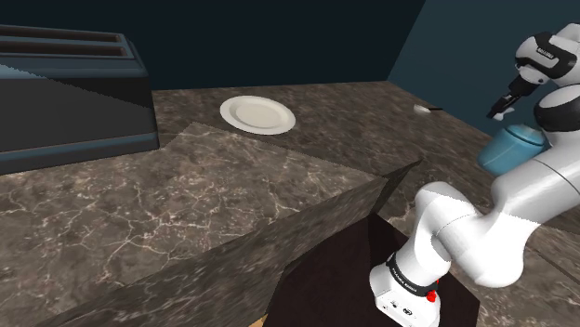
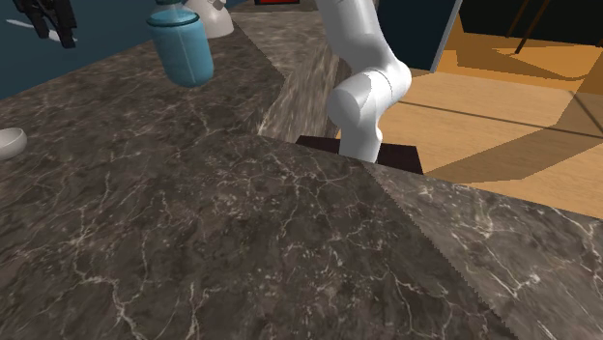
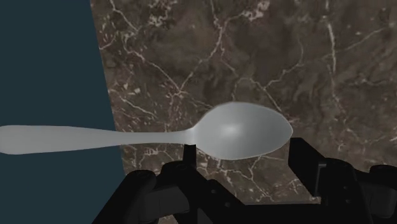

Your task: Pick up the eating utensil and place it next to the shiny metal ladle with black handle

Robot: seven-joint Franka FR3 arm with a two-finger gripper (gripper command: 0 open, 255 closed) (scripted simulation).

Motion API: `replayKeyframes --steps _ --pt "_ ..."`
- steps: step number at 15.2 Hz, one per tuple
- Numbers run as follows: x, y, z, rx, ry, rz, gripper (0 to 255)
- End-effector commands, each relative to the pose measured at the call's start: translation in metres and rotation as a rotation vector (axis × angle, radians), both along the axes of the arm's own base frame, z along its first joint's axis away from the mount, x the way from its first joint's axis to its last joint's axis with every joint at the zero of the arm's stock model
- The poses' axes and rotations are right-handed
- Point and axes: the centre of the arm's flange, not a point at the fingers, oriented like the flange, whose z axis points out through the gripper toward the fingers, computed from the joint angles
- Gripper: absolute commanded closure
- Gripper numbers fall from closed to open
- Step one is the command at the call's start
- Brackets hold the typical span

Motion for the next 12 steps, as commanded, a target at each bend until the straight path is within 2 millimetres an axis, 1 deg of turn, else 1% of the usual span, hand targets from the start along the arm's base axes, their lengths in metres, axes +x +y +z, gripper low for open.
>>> replayKeyframes --steps 1,2,10,11,12 --pt "-0.015 -0.026 -0.088 0.119 -0.066 -0.001 255" --pt "-0.015 -0.026 -0.097 0.119 -0.066 -0.001 255" --pt "-0.015 -0.026 -0.097 0.119 -0.066 -0.001 255" --pt "-0.001 -0.025 -0.103 0.119 -0.065 -0.001 0" --pt "0.002 -0.018 -0.104 0.119 -0.067 -0.002 0"
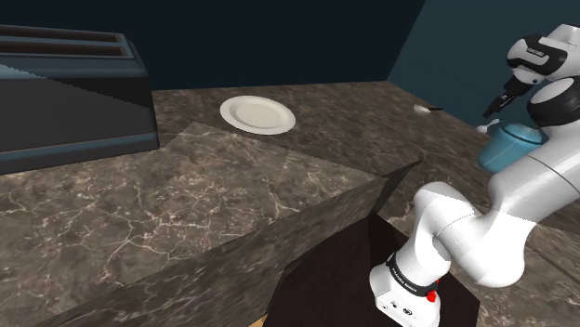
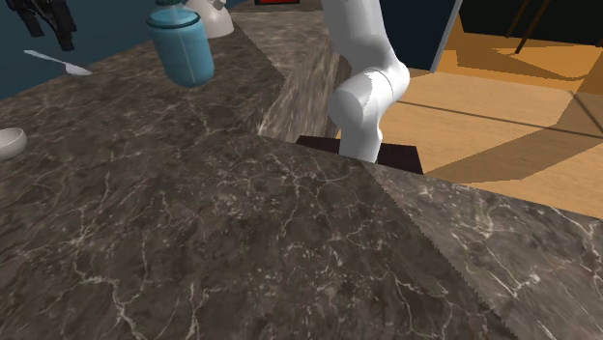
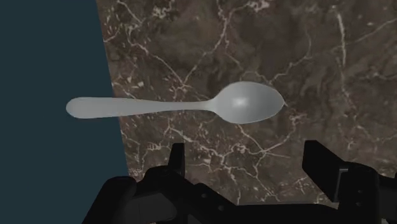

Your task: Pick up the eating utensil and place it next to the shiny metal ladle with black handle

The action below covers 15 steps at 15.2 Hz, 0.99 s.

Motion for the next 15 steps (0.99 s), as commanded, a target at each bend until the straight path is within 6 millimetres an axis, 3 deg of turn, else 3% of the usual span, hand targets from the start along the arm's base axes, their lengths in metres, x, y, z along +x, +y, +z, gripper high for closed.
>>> replayKeyframes --steps 1,3,4,8,15 --pt "-0.022 -0.031 -0.110 0.161 -0.085 0.000 0" --pt "-0.006 -0.025 -0.090 0.163 -0.084 0.002 0" --pt "-0.028 -0.030 -0.092 0.158 -0.087 0.002 0" --pt "-0.035 -0.026 -0.043 0.158 -0.087 0.002 0" --pt "-0.035 -0.026 -0.043 0.158 -0.087 0.002 0"
